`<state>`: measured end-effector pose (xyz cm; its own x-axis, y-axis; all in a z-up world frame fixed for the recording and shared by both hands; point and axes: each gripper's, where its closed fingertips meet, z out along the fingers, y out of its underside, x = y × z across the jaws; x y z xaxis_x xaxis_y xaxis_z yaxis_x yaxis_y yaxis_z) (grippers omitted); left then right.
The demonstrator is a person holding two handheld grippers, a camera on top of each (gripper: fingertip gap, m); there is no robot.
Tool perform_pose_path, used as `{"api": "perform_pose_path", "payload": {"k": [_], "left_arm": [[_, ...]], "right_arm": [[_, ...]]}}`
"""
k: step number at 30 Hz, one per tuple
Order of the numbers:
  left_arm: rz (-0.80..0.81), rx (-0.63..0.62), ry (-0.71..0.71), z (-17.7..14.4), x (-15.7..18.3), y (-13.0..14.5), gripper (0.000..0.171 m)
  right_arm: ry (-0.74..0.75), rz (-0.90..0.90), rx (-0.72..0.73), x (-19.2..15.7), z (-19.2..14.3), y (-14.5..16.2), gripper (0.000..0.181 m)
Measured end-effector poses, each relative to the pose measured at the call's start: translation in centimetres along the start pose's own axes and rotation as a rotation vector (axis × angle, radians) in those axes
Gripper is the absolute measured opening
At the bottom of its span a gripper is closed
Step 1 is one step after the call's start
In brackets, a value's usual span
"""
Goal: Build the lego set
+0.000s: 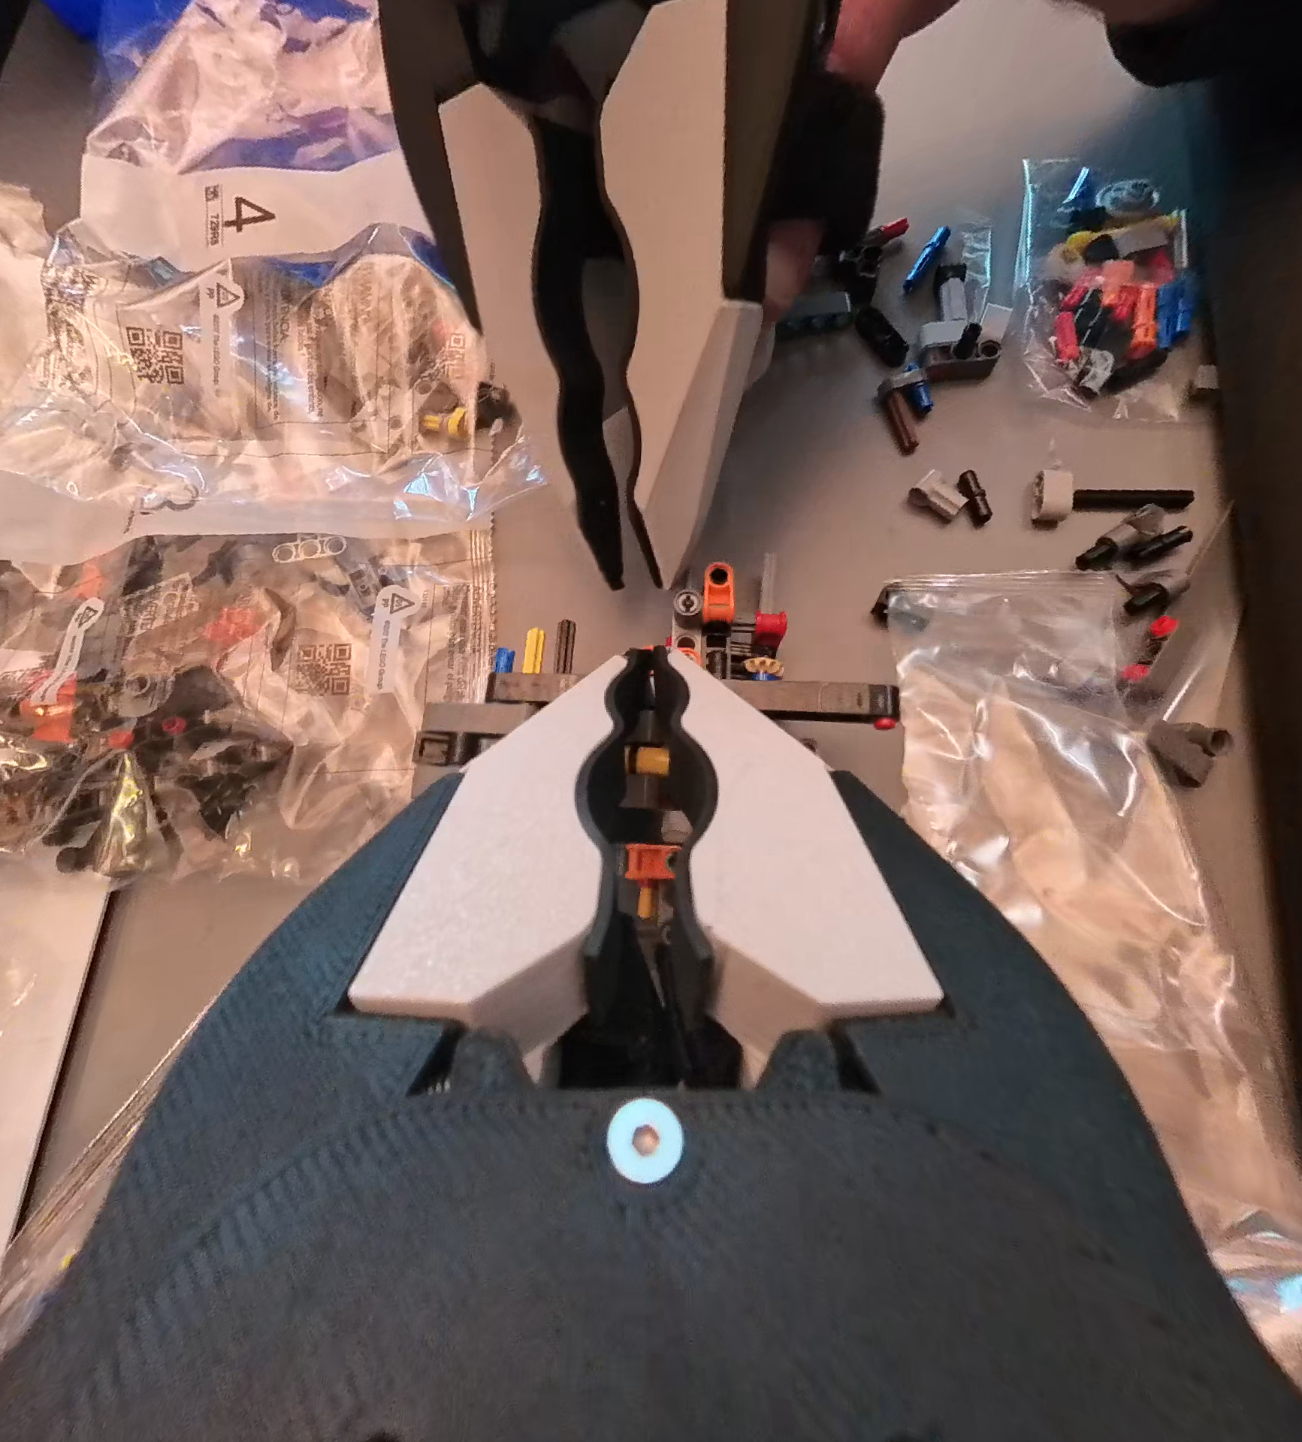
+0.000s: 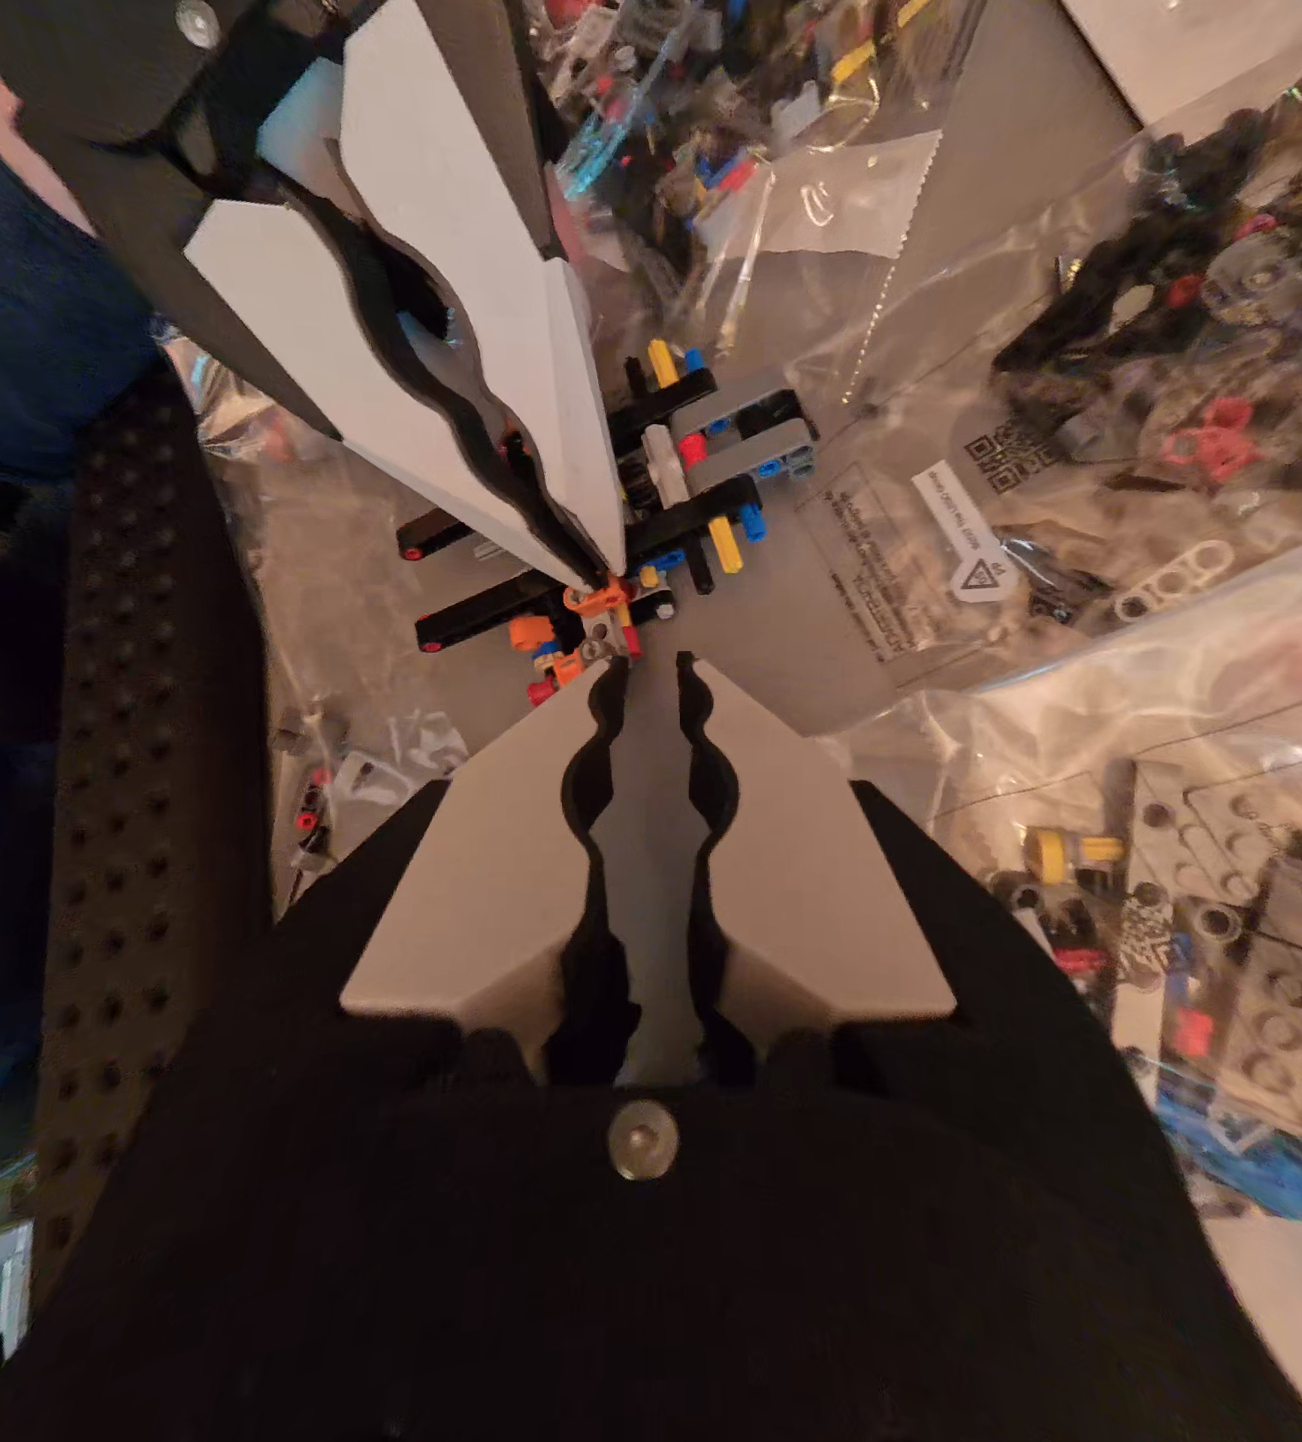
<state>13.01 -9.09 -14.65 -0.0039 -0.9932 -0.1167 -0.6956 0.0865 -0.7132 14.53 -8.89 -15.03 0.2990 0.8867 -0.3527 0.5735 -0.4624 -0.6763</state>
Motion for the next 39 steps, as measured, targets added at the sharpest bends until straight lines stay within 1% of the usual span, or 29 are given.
{"api": "perform_pose_path", "payload": {"k": [2, 4, 6, 7, 10, 15, 22, 25, 29, 34, 39], "left_arm": [[0.001, -0.005, -0.012, -0.1, -0.1, 0.1, 0.002], [0.004, -0.006, -0.013, -0.1, -0.1, 0.1, 0.003], [0.001, -0.004, -0.015, -0.1, -0.1, 0.1, 0.003], [0.002, -0.005, -0.017, 0.0, -0.1, 0.1, 0.003], [0.006, -0.005, -0.018, 0.0, -0.1, 0.1, 0.002], [0.014, -0.002, -0.023, 0.0, -0.1, 0.1, 0.002], [0.063, -0.008, -0.039, 0.1, 0.1, -0.1, 0.001], [0.068, -0.008, -0.044, 0.2, 0.2, -0.2, 0.000], [0.073, -0.011, -0.044, 0.2, 0.2, -0.1, 0.000], [0.074, -0.012, -0.042, 0.2, 0.3, -0.2, 0.000], [0.082, -0.016, -0.050, 0.2, 0.3, -0.2, 0.002]], "right_arm": [[-0.059, -0.008, 0.017, -1.0, -0.4, -0.1, 0.017], [-0.050, -0.007, 0.017, -0.9, -0.4, 0.1, 0.019], [-0.071, 0.009, 0.010, -1.3, 0.0, 0.0, 0.025], [-0.057, 0.004, -0.007, -1.2, 0.3, 0.2, 0.026], [-0.050, -0.009, -0.042, -1.3, 1.5, 0.5, 0.018], [-0.098, 0.030, -0.009, -1.4, 1.4, 0.4, 0.018], [-0.147, 0.082, -0.007, -1.7, 1.1, 0.7, 0.019], [-0.131, 0.065, -0.016, -1.6, 1.0, 0.8, 0.018], [-0.103, -0.002, -0.029, -1.6, 1.1, 0.8, 0.018], [-0.135, 0.023, -0.028, -1.8, 1.2, 0.9, 0.018], [-0.133, 0.017, -0.029, -1.8, 1.1, 0.9, 0.019]]}}
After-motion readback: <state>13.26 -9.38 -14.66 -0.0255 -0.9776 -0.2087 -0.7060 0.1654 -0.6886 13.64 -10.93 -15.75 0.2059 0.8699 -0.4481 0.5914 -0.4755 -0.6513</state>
